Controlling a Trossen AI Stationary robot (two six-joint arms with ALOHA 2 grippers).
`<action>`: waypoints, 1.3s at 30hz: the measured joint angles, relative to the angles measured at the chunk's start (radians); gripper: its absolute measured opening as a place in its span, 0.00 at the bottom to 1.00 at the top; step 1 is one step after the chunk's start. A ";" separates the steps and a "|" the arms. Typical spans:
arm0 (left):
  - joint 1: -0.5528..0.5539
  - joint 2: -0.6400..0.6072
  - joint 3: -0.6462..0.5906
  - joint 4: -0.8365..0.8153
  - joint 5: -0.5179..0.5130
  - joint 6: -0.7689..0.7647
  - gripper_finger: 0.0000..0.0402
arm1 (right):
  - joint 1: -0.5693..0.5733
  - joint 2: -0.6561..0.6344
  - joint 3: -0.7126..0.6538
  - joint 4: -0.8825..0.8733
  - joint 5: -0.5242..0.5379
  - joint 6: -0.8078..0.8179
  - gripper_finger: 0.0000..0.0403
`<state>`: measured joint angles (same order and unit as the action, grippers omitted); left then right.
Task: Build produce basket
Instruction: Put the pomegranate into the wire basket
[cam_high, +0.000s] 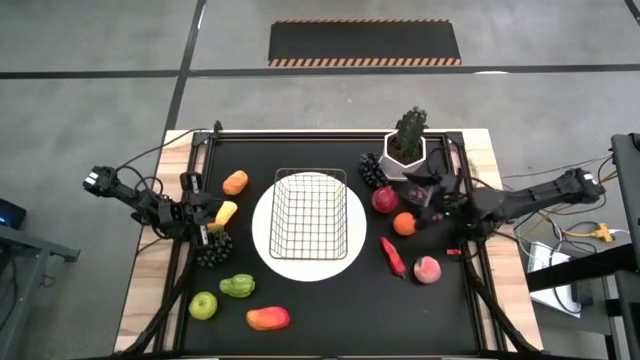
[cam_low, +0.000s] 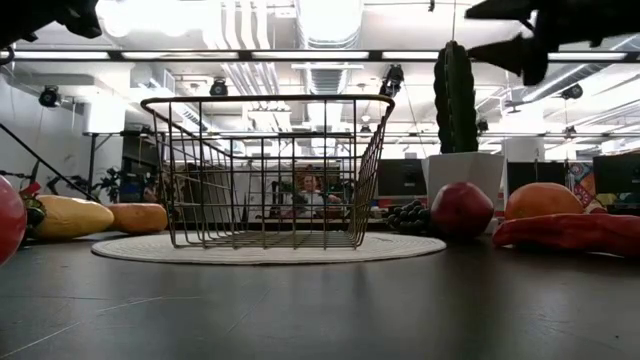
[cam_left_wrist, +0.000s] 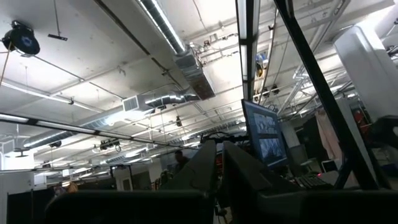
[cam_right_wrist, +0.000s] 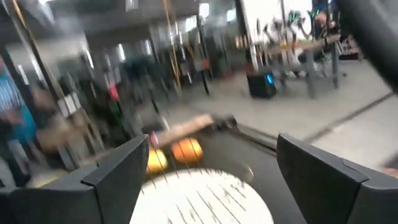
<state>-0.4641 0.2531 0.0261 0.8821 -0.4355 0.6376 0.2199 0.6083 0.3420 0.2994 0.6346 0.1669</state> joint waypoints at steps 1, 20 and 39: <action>0.000 0.000 0.000 0.000 0.000 0.000 0.03 | 0.000 0.024 0.044 -0.093 0.000 -0.001 0.82; 0.000 0.000 0.000 -0.001 -0.036 0.008 0.03 | -0.042 0.425 0.416 -0.989 -0.032 0.235 0.82; 0.000 0.000 0.000 -0.001 -0.045 0.007 0.03 | -0.221 0.578 0.408 -0.921 -0.196 0.172 0.82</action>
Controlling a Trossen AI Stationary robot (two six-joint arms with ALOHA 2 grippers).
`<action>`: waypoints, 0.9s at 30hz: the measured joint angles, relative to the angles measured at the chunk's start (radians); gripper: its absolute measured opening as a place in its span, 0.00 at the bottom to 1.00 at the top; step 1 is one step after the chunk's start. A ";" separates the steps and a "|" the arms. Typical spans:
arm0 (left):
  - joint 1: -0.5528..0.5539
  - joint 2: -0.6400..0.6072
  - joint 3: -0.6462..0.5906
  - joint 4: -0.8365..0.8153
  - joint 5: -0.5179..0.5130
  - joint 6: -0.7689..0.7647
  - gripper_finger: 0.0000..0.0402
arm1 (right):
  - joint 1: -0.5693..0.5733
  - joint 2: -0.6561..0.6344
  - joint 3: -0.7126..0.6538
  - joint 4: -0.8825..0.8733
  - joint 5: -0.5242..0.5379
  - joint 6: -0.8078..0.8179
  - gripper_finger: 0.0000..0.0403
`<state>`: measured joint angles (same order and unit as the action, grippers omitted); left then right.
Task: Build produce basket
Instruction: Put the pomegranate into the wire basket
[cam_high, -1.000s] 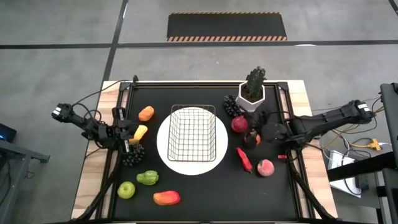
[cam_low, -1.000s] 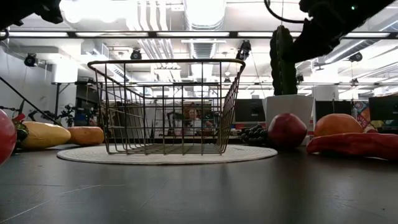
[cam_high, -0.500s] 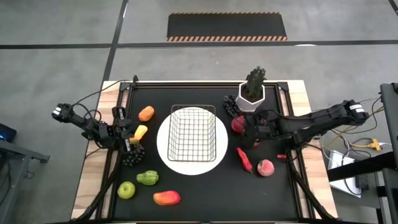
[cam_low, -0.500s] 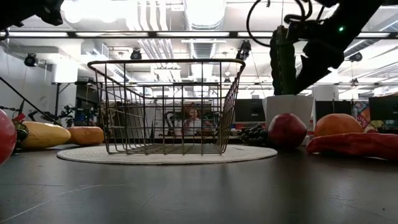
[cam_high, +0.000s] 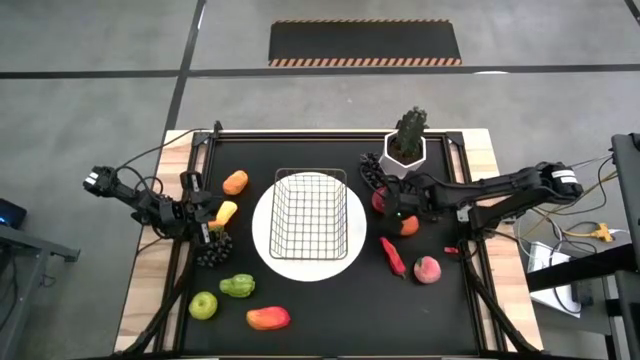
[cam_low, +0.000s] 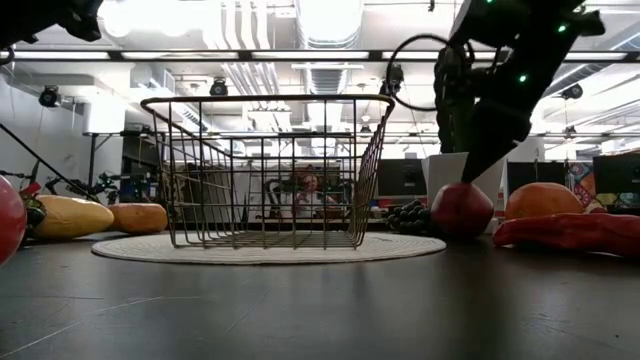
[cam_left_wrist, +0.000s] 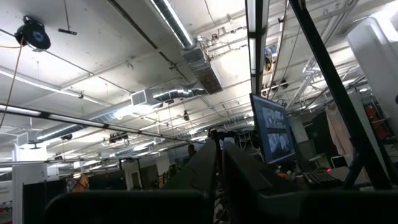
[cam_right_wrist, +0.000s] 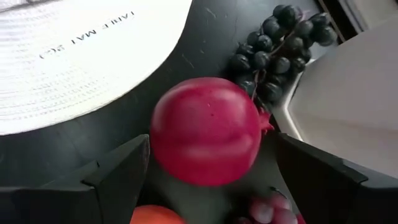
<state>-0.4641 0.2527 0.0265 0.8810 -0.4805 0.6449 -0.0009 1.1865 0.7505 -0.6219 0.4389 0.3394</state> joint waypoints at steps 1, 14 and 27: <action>0.000 0.000 0.000 0.000 0.000 0.000 0.03 | -0.009 0.009 0.000 0.010 -0.007 -0.008 0.82; 0.000 0.000 0.000 0.000 0.000 0.000 0.03 | -0.070 0.098 0.000 0.045 -0.043 -0.071 0.82; 0.000 0.000 0.000 0.000 0.000 0.000 0.03 | -0.070 0.100 0.000 0.062 -0.071 -0.078 0.81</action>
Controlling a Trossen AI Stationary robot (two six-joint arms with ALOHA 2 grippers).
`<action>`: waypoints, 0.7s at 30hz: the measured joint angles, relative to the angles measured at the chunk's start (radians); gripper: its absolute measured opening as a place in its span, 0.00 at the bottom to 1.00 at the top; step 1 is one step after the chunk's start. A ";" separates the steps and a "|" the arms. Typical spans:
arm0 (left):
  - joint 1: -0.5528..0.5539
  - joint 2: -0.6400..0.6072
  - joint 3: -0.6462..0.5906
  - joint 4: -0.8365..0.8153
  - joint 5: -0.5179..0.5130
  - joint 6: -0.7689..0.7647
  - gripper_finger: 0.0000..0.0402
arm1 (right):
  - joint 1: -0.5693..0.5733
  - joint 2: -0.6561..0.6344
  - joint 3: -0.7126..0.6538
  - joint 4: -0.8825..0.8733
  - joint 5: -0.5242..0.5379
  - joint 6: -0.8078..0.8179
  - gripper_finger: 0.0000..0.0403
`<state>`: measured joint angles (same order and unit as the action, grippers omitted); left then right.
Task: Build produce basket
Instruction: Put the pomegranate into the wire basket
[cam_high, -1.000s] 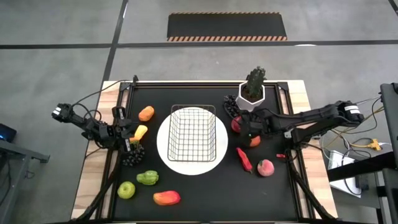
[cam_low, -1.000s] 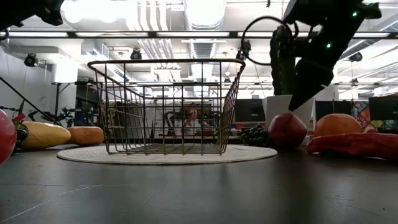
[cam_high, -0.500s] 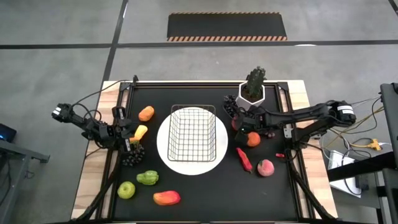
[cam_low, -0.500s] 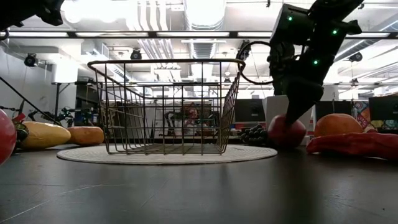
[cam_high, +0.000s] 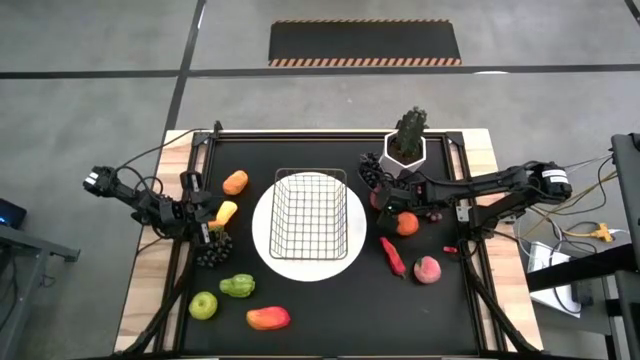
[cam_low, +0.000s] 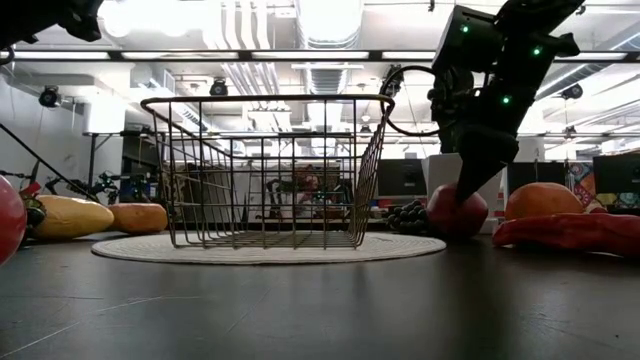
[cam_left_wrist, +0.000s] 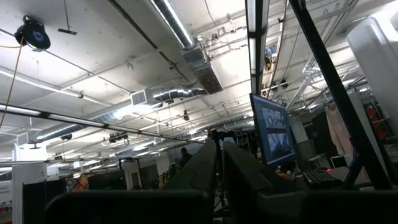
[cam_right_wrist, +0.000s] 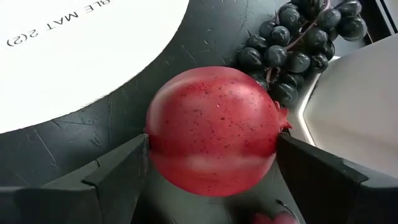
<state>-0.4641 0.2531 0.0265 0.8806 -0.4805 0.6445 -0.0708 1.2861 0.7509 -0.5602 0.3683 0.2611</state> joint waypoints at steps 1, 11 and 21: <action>0.000 0.000 0.000 0.000 0.000 0.000 0.03 | 0.000 0.000 0.000 0.000 0.000 0.000 0.81; 0.000 0.000 0.000 0.000 0.000 0.000 0.03 | 0.001 -0.009 0.001 0.001 -0.013 0.000 0.57; 0.000 0.000 0.000 0.000 0.000 0.000 0.03 | 0.015 -0.013 -0.008 0.008 -0.150 -0.005 0.45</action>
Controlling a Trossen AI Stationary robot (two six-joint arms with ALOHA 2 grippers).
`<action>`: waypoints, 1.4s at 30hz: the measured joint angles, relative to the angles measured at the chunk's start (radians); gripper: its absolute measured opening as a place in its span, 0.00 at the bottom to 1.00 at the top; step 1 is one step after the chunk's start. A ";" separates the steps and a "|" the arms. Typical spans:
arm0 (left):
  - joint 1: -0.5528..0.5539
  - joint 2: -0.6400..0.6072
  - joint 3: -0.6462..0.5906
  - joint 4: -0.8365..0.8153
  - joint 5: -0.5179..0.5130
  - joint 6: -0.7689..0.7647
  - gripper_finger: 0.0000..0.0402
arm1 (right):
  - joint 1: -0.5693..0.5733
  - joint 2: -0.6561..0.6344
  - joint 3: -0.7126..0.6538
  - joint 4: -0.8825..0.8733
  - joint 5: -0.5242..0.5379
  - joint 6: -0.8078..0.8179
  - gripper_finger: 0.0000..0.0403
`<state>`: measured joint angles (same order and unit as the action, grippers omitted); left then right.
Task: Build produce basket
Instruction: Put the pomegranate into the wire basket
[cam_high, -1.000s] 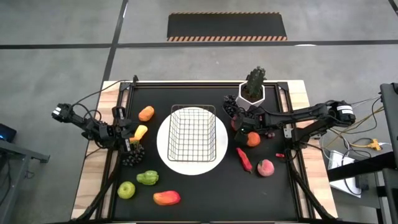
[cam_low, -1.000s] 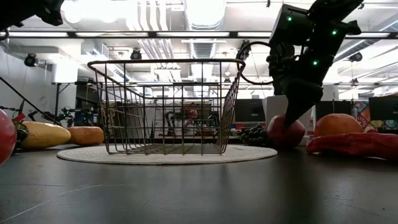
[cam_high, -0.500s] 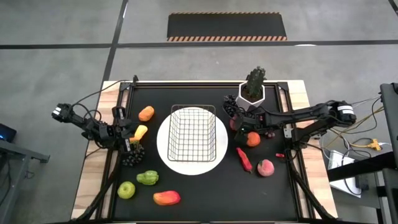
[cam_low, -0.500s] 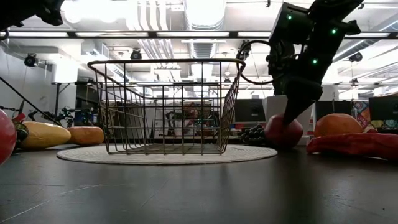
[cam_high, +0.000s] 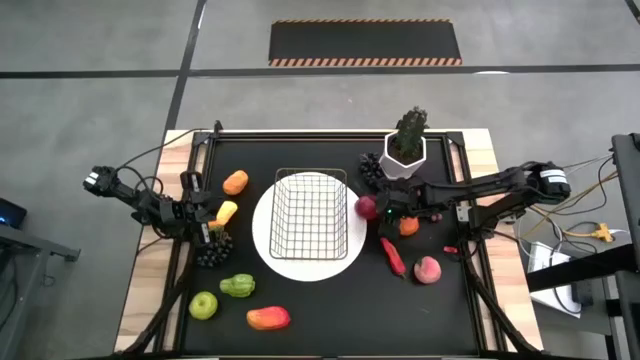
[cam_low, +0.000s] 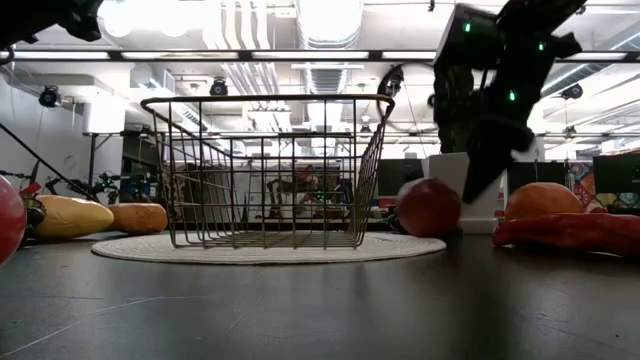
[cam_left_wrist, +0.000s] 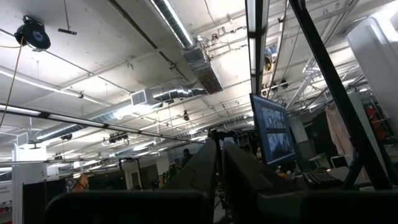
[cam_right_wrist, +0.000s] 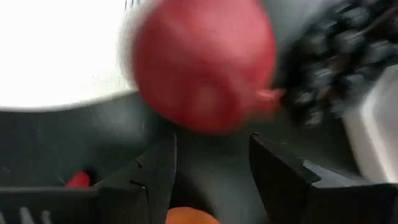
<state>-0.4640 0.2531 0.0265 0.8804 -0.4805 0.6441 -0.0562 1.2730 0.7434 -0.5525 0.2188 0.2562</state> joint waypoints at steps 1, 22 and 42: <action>0.000 0.000 0.000 0.000 0.000 0.000 0.03 | 0.002 -0.001 0.000 -0.004 -0.001 0.001 0.44; 0.000 0.002 0.000 0.000 -0.002 -0.003 0.03 | 0.006 -0.130 0.080 -0.102 -0.170 0.179 0.56; 0.000 0.001 0.000 -0.007 -0.005 -0.002 0.03 | 0.245 0.095 0.404 -0.391 -0.093 0.158 0.91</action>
<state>-0.4637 0.2543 0.0261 0.8734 -0.4854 0.6426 0.1891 1.3677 1.1475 -0.9433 0.1258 0.4140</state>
